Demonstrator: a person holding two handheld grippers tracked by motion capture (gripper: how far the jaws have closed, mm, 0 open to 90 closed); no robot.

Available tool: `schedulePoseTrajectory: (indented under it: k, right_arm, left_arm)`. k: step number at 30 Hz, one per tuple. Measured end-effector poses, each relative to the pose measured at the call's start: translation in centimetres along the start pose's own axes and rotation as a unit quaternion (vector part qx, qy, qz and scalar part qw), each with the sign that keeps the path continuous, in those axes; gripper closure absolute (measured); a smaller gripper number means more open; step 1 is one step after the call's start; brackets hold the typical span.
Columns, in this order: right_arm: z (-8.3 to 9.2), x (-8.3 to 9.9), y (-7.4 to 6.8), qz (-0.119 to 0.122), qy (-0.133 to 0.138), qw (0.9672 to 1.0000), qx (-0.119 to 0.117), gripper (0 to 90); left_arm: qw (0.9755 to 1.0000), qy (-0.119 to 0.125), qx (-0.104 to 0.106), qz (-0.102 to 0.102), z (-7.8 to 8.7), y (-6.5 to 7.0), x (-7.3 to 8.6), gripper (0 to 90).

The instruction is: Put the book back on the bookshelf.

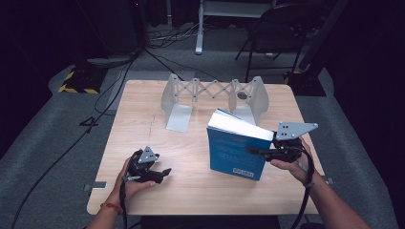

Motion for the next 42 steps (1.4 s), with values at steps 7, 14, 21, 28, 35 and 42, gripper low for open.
schedulePoseTrajectory:
  k: [7,14,21,28,35,42]
  right_arm:
    - [1.1,-0.3,0.9,-0.013,-0.006,0.9997,0.022,61.7]
    - [2.6,-0.6,2.5,-0.019,-0.015,0.9975,0.066,61.7]
    - [3.5,-0.4,3.9,-0.033,-0.016,0.9952,0.090,61.7]
    - [4.4,-0.3,5.5,-0.045,-0.014,0.9914,0.122,61.7]
    - [5.4,0.1,6.8,-0.059,-0.006,0.9875,0.146,61.7]
    - [5.9,0.1,7.8,-0.071,-0.002,0.9835,0.166,61.7]
  left_arm:
    - [0.9999,0.001,-0.006,0.009,-0.1,-0.6,0.1,21.1]
    - [0.9992,-0.027,-0.029,0.005,-0.8,-1.1,0.7,18.6]
    - [0.9989,-0.031,-0.035,0.009,-0.9,-1.3,0.7,16.9]
    - [0.9986,-0.030,-0.041,0.012,-1.0,-1.3,0.6,16.1]
    - [0.9986,-0.031,-0.040,0.014,-1.1,-1.2,0.5,16.1]
    - [0.9987,-0.031,-0.039,0.013,-1.2,-1.2,0.5,16.1]
Point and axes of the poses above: each handheld gripper's, and its own axes: z roughly backward along the jaws, x roughly out of its underside, y roughly to its right, the point moved 8 cm from there along -z, roughly forward along the jaws, and after that the axes turned 11 degrees about -x, right-handed, at the moved point
